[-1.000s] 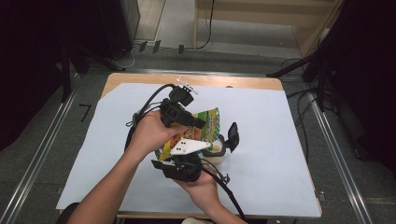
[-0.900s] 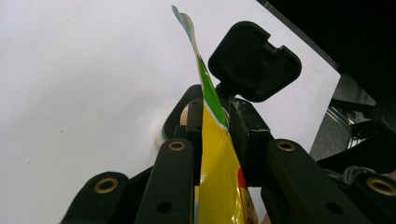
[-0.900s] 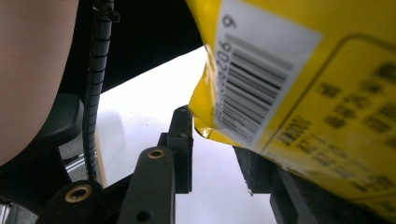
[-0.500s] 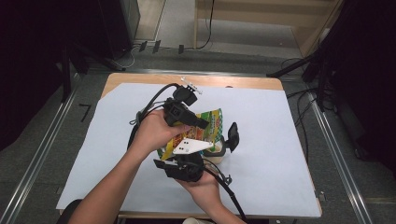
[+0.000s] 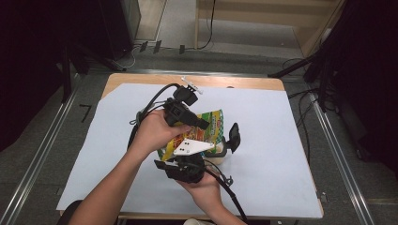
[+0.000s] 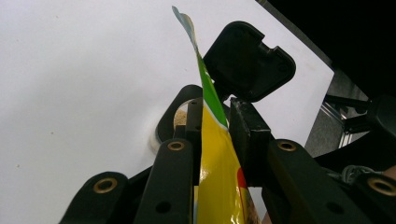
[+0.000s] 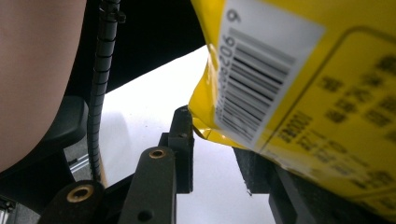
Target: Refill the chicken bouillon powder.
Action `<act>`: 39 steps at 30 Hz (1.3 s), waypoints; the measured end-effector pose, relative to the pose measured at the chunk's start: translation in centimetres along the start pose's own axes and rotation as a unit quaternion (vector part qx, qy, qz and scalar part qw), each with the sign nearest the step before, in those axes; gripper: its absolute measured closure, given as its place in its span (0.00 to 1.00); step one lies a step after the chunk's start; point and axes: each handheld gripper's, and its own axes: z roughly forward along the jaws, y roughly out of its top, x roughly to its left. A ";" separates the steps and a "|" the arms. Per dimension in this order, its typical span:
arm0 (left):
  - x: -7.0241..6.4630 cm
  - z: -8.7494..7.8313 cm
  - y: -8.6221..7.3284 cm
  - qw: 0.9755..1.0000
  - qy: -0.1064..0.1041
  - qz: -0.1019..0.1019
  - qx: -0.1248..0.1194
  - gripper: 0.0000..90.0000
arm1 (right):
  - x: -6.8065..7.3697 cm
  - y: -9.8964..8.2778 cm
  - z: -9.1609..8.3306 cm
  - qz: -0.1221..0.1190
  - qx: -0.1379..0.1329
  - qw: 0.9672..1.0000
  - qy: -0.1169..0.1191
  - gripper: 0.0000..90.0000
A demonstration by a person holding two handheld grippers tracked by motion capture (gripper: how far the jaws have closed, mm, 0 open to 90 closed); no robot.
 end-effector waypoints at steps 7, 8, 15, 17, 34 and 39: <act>0.1 0.2 0.0 1.000 -0.004 -0.001 0.001 0.87 | -0.1 0.0 0.0 0.004 0.002 1.000 0.000 0.79; 0.1 0.2 0.0 1.000 -0.006 -0.001 0.001 0.87 | -0.1 -0.1 0.1 0.005 0.000 1.000 0.000 0.79; 0.1 0.0 0.0 1.000 -0.007 -0.001 -0.001 0.87 | 0.0 -0.1 0.1 0.003 -0.004 1.000 -0.002 0.79; 0.1 -0.1 0.0 1.000 -0.006 -0.002 -0.004 0.87 | 0.0 0.0 0.1 0.002 -0.005 1.000 -0.001 0.80; 0.3 0.0 0.0 1.000 -0.004 -0.003 -0.003 0.87 | -0.3 0.0 0.2 0.000 0.001 1.000 -0.002 0.80; 0.3 -0.1 -0.1 1.000 -0.004 -0.002 -0.001 0.87 | -0.2 0.0 0.1 0.000 0.001 1.000 -0.001 0.79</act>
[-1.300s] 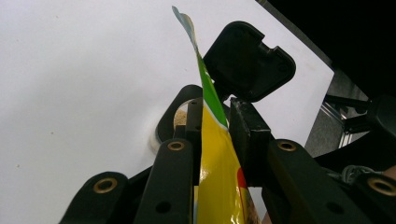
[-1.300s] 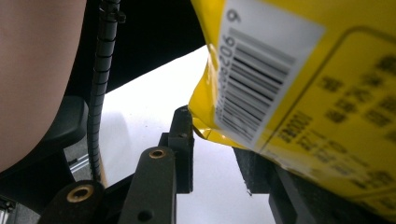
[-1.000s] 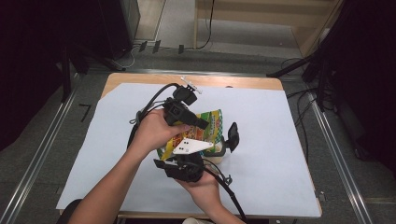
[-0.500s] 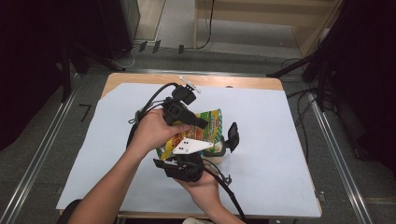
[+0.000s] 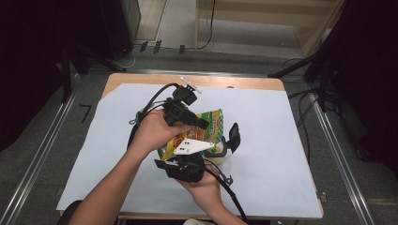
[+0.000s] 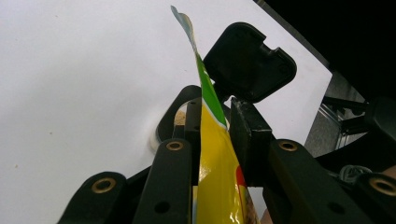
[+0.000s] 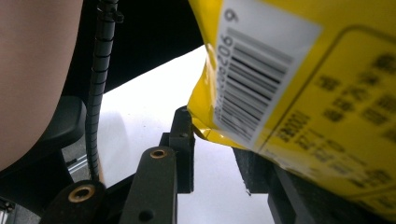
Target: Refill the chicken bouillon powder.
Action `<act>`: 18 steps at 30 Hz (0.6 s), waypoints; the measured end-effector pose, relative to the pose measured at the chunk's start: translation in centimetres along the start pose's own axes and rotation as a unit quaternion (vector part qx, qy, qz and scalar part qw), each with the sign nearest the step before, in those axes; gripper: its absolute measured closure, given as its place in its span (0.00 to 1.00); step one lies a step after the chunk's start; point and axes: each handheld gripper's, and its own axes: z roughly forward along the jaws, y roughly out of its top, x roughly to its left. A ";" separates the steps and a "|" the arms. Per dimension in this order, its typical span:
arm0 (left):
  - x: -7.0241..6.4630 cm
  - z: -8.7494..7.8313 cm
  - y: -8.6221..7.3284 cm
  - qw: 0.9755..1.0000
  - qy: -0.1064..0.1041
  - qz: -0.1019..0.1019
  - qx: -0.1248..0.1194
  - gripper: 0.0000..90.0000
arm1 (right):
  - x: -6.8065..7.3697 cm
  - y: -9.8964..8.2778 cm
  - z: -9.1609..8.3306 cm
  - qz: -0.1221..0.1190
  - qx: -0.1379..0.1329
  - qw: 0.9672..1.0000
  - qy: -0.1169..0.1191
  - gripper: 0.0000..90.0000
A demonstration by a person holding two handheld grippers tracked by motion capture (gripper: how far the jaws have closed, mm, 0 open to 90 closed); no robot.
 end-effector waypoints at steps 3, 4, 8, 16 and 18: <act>0.0 0.1 0.0 1.000 0.000 -0.001 -0.001 0.87 | 0.0 0.0 0.0 0.001 0.000 1.000 0.000 0.79; 0.0 0.1 0.0 1.000 0.001 -0.001 -0.001 0.87 | 0.0 0.0 0.0 0.001 0.000 1.000 0.000 0.79; -0.1 0.0 0.0 1.000 0.002 -0.001 -0.001 0.87 | 0.0 0.0 0.0 0.002 -0.002 1.000 0.001 0.79; -0.1 0.0 0.0 1.000 0.001 -0.001 -0.002 0.87 | 0.0 0.0 0.0 0.001 -0.001 1.000 0.000 0.79; -0.1 0.0 0.0 1.000 0.001 -0.001 -0.002 0.87 | 0.0 0.0 0.0 0.000 -0.001 1.000 0.000 0.79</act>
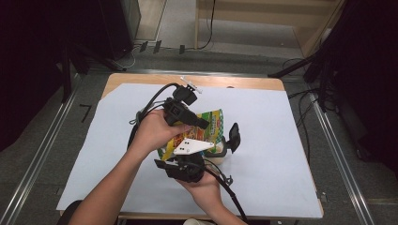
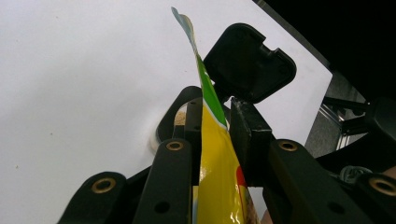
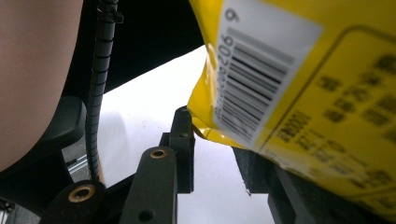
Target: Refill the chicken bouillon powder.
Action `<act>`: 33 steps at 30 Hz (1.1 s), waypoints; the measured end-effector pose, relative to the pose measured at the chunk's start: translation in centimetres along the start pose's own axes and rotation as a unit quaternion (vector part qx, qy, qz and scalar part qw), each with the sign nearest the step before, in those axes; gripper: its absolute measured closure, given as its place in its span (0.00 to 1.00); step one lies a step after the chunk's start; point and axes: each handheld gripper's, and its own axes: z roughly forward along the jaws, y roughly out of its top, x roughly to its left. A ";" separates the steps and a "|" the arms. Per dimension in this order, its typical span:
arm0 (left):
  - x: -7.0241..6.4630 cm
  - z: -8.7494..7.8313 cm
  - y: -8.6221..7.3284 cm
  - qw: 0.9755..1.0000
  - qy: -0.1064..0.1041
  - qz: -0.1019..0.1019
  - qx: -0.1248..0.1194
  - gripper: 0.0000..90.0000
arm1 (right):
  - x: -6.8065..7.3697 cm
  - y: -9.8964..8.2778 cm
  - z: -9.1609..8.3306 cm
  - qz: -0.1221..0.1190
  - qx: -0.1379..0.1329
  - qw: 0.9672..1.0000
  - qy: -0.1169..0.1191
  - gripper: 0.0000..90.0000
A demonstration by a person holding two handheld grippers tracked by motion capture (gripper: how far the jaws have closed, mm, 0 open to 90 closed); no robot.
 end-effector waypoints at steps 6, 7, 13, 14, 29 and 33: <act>-0.1 0.0 0.0 1.000 0.000 0.001 -0.002 0.87 | 0.0 0.0 -0.1 -0.001 0.000 1.000 -0.001 0.79; -0.1 0.0 0.0 1.000 0.000 0.002 -0.003 0.87 | 0.0 0.0 -0.1 -0.001 0.000 1.000 -0.001 0.79; -0.2 -0.1 0.0 1.000 0.001 0.003 -0.005 0.87 | 0.0 0.1 -0.1 -0.003 -0.002 1.000 -0.002 0.79; -0.2 -0.2 0.0 1.000 0.002 0.004 -0.005 0.87 | 0.0 0.1 -0.1 -0.003 -0.002 1.000 -0.001 0.79; -0.2 -0.2 0.0 1.000 0.004 0.005 -0.004 0.87 | 0.1 0.1 0.0 -0.002 -0.003 1.000 -0.001 0.79; -0.2 -0.3 0.0 1.000 0.004 0.005 -0.004 0.87 | 0.1 0.1 -0.1 -0.002 -0.002 1.000 0.000 0.79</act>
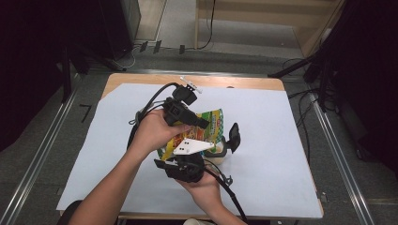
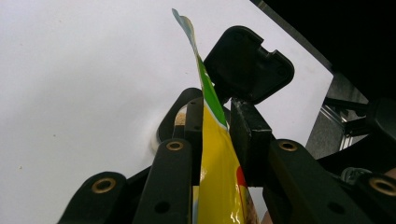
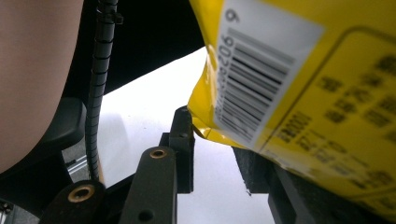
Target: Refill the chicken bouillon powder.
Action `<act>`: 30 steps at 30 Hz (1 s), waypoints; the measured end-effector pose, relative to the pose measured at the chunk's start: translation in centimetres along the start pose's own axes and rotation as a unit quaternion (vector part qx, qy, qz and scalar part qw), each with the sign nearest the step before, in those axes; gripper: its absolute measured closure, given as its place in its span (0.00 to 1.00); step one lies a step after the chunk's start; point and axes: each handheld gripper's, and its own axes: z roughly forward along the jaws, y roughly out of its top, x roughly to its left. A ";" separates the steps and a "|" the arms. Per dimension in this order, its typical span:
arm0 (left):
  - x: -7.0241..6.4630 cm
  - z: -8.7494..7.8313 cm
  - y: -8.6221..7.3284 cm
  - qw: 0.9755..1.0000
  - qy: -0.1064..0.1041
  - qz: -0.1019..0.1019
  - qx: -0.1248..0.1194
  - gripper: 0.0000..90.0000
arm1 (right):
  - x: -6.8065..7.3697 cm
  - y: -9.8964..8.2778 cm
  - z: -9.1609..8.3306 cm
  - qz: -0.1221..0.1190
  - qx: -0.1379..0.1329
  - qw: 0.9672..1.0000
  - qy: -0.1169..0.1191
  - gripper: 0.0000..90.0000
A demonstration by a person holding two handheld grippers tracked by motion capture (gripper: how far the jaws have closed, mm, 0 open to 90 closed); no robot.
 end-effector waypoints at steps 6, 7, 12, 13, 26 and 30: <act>0.0 0.0 0.0 1.000 0.001 0.000 0.000 0.87 | 0.0 0.0 0.0 -0.001 0.001 1.000 0.001 0.79; 0.0 0.0 0.0 1.000 0.000 0.000 0.000 0.87 | 0.0 0.0 0.0 -0.002 0.001 1.000 0.000 0.79; 0.0 -0.1 -0.1 1.000 0.003 -0.001 -0.003 0.87 | 0.0 0.0 0.1 -0.002 0.001 1.000 0.002 0.79; 0.0 -0.2 -0.1 1.000 0.003 -0.002 -0.002 0.87 | 0.0 0.0 0.1 -0.003 0.001 1.000 0.002 0.79; 0.0 -0.2 -0.3 1.000 0.003 -0.005 -0.003 0.86 | 0.1 0.0 0.2 -0.005 0.003 1.000 0.006 0.79; 0.1 -0.2 -0.3 1.000 0.004 -0.004 0.001 0.86 | 0.1 0.0 0.2 -0.003 0.004 1.000 0.007 0.79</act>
